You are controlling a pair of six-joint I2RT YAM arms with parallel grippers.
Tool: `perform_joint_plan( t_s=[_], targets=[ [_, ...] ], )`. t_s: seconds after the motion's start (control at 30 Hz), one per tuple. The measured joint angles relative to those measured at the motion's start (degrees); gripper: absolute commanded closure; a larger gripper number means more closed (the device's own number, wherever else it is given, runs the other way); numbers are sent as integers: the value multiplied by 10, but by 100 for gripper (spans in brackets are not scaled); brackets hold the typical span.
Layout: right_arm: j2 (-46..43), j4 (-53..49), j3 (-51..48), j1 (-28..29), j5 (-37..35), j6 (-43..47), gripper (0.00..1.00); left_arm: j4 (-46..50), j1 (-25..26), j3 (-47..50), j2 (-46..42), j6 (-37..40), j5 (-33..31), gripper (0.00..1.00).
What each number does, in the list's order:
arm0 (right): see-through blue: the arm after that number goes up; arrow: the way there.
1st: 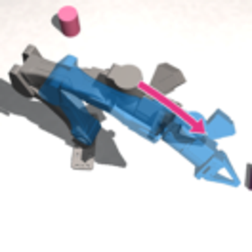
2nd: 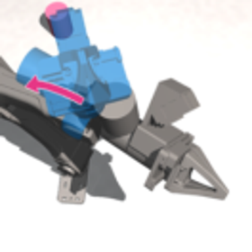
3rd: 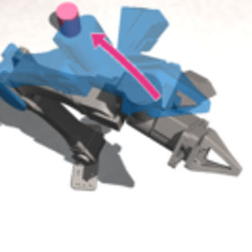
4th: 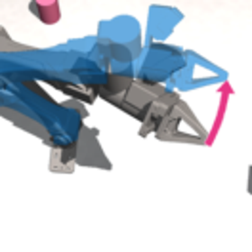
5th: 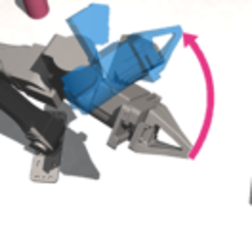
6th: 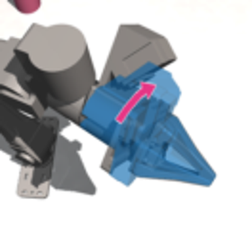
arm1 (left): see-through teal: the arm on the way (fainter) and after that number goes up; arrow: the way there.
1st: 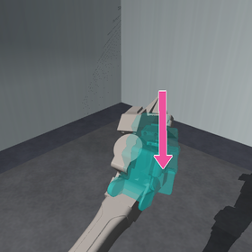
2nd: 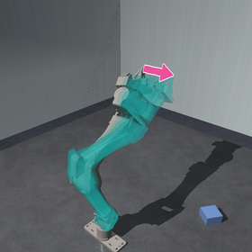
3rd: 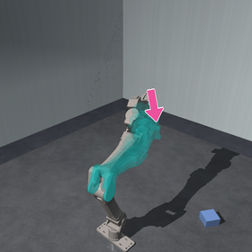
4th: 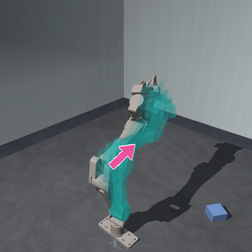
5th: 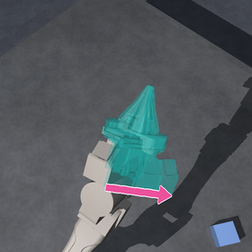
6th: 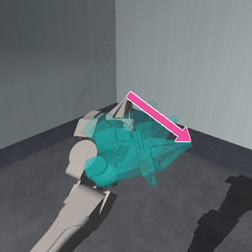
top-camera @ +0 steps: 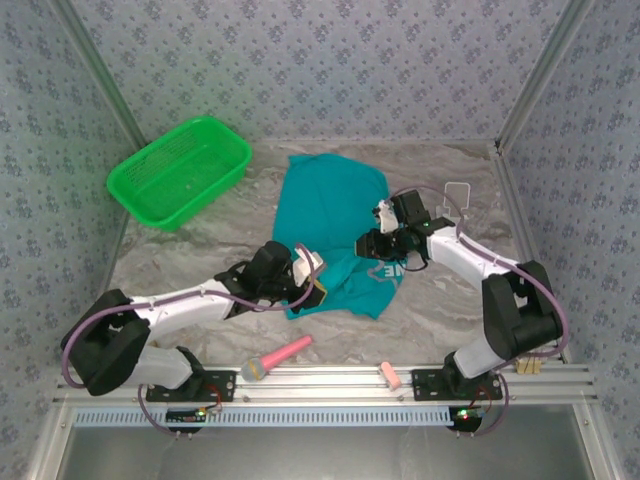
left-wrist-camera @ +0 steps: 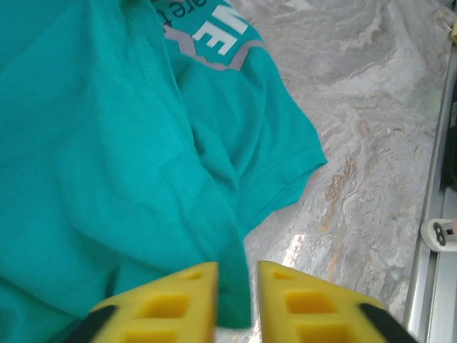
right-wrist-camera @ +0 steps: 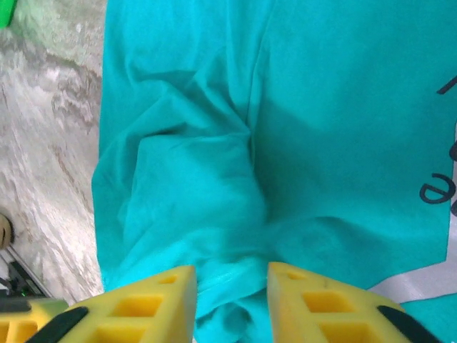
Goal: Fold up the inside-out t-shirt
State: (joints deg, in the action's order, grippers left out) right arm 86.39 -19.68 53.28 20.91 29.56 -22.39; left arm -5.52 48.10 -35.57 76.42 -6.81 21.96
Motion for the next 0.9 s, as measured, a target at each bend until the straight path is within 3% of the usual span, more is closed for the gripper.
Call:
perform_joint_plan(
  t_s=[0.07,0.27,0.47,0.6,0.67,0.8,0.9],
  targets=[
    [-21,7,-19,1,-3,-8,63,30,0,-31,13,-6,-4,66],
    [-49,34,-66,30,-37,-35,58,71,0,-130,81,-25,-8,62],
    [-10,70,-73,37,-68,-42,54,84,3,-154,135,-34,-8,61],
    [31,90,-64,41,-69,-48,58,85,-8,-154,137,-54,-17,58],
    [53,97,-50,46,-69,-50,64,81,-31,-151,137,-74,-30,58],
    [83,111,-17,55,-70,-50,100,70,-90,-137,137,-118,-65,58],
    [87,106,0,57,-73,-51,100,68,-119,-138,146,-149,-94,58]
  ],
)
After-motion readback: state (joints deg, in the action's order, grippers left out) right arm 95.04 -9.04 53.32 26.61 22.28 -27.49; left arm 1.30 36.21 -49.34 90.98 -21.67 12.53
